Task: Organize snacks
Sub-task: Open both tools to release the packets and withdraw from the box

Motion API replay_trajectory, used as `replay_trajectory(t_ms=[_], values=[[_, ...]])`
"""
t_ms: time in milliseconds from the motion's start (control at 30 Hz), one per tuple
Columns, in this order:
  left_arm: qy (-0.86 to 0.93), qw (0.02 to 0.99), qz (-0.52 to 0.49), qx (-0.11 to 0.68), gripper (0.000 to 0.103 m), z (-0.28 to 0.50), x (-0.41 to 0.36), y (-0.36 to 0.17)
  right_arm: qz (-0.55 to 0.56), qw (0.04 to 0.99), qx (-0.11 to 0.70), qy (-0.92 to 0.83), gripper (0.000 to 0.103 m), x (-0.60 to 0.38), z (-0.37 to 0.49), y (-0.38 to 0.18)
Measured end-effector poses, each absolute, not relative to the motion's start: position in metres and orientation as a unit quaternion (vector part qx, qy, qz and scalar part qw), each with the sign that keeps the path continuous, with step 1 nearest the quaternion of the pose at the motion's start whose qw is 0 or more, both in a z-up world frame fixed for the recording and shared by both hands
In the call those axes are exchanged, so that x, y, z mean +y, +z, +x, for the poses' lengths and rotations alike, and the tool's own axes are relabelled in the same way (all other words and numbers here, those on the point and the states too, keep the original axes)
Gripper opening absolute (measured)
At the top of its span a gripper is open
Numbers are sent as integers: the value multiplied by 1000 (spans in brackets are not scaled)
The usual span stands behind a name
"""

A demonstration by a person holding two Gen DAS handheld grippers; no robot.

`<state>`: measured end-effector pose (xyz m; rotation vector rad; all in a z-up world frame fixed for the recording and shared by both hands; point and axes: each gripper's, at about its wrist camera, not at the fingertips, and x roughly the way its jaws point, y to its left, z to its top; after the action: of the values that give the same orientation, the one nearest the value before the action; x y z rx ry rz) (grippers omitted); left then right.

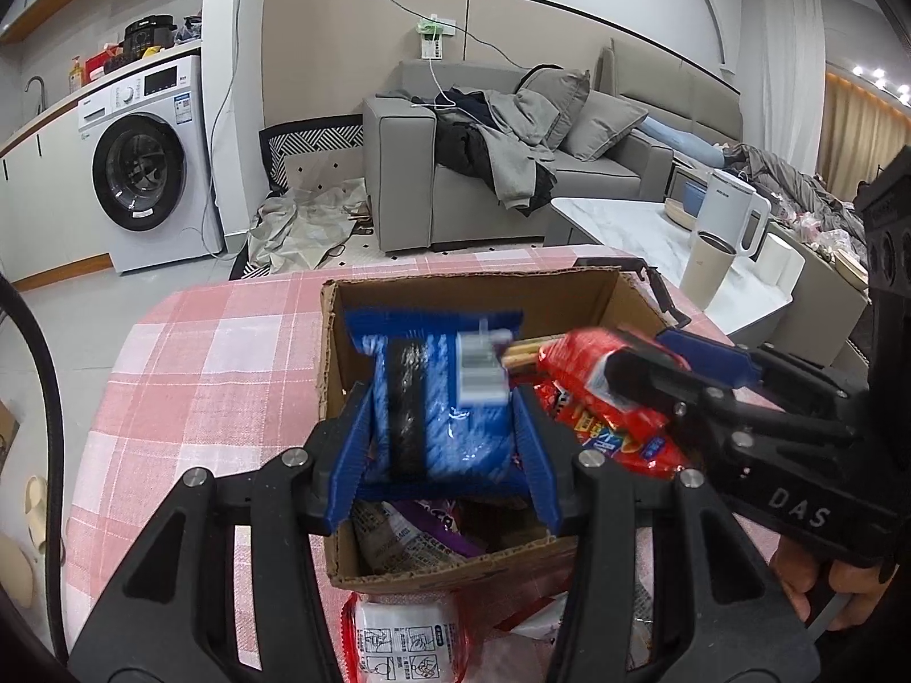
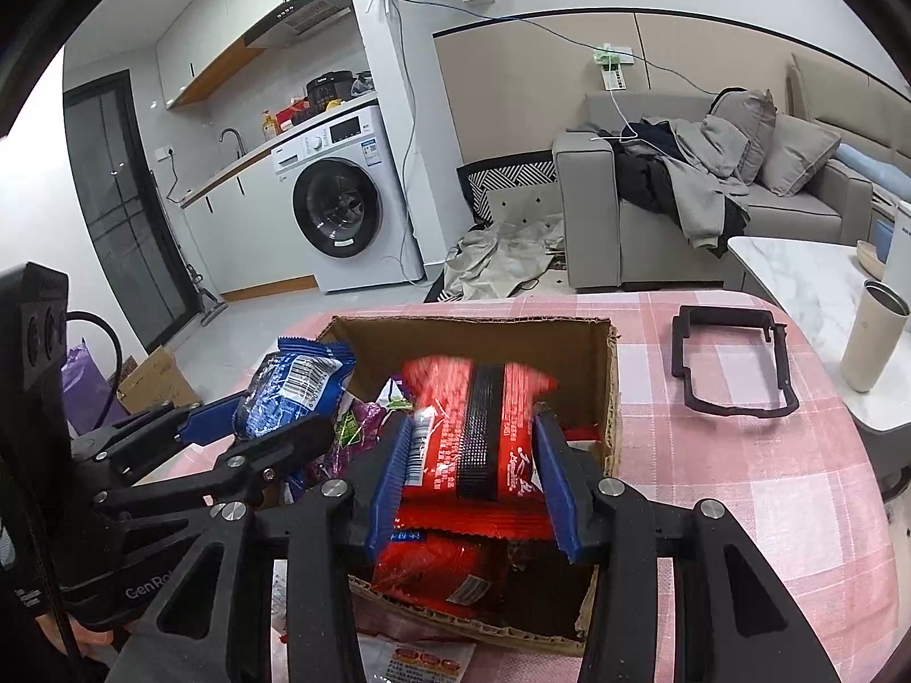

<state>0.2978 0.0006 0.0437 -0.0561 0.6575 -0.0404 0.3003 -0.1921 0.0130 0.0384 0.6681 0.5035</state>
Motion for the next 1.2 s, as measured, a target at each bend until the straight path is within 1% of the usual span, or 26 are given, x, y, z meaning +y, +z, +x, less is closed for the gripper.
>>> replay_trajectory(t_ms=[33,67,100,133,167,200,233,300,367,433,600,800,1200], values=[[-18,945,-27,325,51,297,2,44,18,914,321,246,53,-193,299,15],[-21,945,-28,325,54,296,3,44,15,915,319,247,55,-195,297,17],[-23,945,-30,326,63,294,3,45,12,915,317,249,60,-196,295,19],[-22,945,-31,326,70,292,5,46,10,916,314,250,68,-199,293,21],[-20,946,-32,323,73,288,5,48,10,917,311,248,71,-202,289,23],[-20,946,-32,322,80,285,6,49,11,918,310,248,82,-205,287,25],[-20,947,-34,320,82,281,7,51,13,918,309,249,92,-209,284,27],[-21,947,-36,318,84,273,8,54,16,917,308,253,98,-215,277,29],[-15,947,-33,319,90,264,7,58,17,914,315,254,99,-220,271,29],[-10,950,-31,311,102,253,8,61,17,911,328,251,102,-222,266,28],[-6,952,-30,303,102,226,8,69,7,911,336,240,103,-223,250,24],[3,953,-29,301,102,194,12,70,21,908,342,239,103,-226,230,18],[35,946,-40,321,102,151,34,52,19,893,387,230,103,-228,213,-10]])
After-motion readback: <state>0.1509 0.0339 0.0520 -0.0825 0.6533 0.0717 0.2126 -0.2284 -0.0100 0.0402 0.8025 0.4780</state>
